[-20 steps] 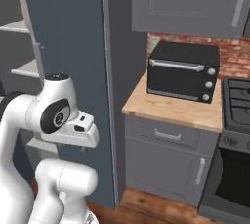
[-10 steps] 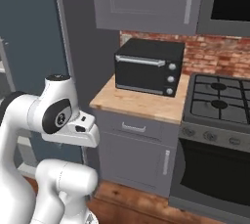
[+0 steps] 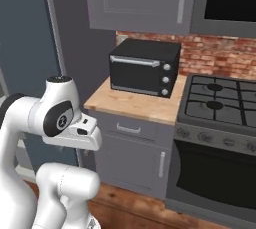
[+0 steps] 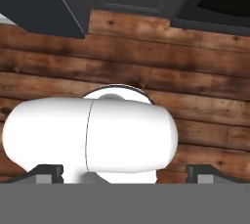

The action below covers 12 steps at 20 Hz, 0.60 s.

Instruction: Store the kebab skewer in the freezer for long-term storage. Close the freezer door after placing the cooked food.

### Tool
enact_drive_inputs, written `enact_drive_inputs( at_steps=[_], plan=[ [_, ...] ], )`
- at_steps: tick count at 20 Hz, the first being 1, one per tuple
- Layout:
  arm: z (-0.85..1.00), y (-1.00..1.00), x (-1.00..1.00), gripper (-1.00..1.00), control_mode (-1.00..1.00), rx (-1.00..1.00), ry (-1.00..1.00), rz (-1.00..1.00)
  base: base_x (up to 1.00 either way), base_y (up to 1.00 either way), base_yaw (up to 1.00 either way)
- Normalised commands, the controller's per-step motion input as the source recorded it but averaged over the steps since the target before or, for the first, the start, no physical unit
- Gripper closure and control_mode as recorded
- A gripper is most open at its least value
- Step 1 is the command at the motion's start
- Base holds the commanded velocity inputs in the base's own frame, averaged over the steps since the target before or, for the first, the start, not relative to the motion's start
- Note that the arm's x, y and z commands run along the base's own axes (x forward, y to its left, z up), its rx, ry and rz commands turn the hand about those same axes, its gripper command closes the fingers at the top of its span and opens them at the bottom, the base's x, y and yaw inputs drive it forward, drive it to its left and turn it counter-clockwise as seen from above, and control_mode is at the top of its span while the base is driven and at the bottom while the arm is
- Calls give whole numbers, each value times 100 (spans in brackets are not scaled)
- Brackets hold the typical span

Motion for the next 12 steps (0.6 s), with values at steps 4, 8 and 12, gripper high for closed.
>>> enact_drive_inputs(
  at_steps=[4, 8, 12],
  plan=[
    [0, 0, 0, -100, 100, 0, 0, 0, 4, -26, 0],
    [0, 0, 0, -100, 100, 0, 0, 0, 0, -3, -1],
    [0, 0, 0, -100, 100, 0, 0, 0, 0, 30, -7]
  ],
)
